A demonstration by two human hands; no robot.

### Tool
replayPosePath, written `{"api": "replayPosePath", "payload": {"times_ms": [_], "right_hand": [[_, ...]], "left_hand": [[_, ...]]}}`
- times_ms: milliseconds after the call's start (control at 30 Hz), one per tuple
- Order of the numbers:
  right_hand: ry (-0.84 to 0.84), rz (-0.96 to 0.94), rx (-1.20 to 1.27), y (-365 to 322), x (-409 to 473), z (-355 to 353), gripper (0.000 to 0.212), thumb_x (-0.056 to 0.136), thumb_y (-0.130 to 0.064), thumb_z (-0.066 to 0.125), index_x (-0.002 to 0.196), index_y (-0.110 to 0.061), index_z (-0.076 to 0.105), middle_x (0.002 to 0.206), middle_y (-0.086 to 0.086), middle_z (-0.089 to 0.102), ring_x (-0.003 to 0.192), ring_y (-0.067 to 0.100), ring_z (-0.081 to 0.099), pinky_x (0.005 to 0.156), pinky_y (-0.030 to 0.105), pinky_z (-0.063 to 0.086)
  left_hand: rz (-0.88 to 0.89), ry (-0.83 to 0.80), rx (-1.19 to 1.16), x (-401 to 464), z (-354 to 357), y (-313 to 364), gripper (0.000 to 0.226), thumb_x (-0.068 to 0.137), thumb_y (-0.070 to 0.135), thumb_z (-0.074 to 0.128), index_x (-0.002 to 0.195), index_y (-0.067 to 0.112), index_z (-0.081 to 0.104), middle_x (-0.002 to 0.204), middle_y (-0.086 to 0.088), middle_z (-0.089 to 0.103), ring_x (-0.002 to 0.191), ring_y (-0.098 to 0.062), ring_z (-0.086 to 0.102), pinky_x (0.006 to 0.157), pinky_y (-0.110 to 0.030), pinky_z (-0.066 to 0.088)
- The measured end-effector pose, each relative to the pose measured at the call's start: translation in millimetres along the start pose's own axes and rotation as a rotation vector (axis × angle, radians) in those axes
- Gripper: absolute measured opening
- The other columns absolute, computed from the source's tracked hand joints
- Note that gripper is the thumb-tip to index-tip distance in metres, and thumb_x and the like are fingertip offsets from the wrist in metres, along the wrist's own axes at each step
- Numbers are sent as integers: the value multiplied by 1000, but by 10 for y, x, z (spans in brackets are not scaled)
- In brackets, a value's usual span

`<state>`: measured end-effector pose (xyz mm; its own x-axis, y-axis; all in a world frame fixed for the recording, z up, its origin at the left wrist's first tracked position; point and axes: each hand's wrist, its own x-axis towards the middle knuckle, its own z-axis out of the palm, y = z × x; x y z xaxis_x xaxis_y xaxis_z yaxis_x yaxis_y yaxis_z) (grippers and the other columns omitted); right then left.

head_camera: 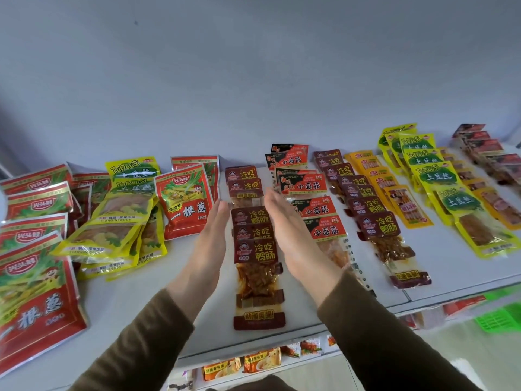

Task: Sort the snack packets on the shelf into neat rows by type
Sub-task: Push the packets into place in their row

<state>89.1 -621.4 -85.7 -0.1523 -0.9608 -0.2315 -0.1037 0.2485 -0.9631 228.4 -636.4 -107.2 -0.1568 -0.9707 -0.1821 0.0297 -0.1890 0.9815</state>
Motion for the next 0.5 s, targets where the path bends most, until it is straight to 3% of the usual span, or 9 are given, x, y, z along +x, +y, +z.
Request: {"api": "replayPosePath", "payload": {"times_ms": [67,133,200,267,367,500], "right_hand": [[-15,-14,-36,112,-209,-21,56,102,-62,32,156,-46,24,161,-25,22,148,2,20,122,39,18],[-15,-28,-68,255,-349,5,55,103,-60,33,156,-46,26,160,-25,24,147,1,21,122,36,18],[3,-33,-101,397,-383,46,57,101,-60,33,156,-45,27,162,-19,26,148,5,25,120,33,22],[10,-30,-111,470,-373,86,59,99,-62,32,155,-44,27,161,-17,29,142,1,28,112,26,25],[24,-53,-100,484,-339,123,63,96,-65,31,155,-45,28,160,-15,32,133,-2,32,105,23,29],[45,-93,-110,475,-276,139,67,94,-67,31,155,-40,30,159,-11,35,139,3,36,104,22,30]], "left_hand": [[-5,-15,33,-231,-18,-106,70,97,72,33,159,42,21,161,25,27,139,12,28,114,-20,25],[-35,-33,28,-400,22,-198,68,99,65,32,161,42,17,157,26,28,134,14,31,97,-9,31],[-58,-25,-13,-468,81,-263,69,96,65,36,160,46,16,159,22,30,143,0,32,109,-21,35],[-70,-20,-36,-476,166,-275,66,96,64,37,158,49,18,155,23,36,141,-2,38,118,-34,34],[-41,-7,-37,-495,288,-262,51,99,58,37,148,57,24,143,26,42,126,5,45,115,-29,36],[-33,7,-45,-490,350,-264,41,85,68,40,124,73,29,143,23,47,139,-9,44,119,-43,38]]}}
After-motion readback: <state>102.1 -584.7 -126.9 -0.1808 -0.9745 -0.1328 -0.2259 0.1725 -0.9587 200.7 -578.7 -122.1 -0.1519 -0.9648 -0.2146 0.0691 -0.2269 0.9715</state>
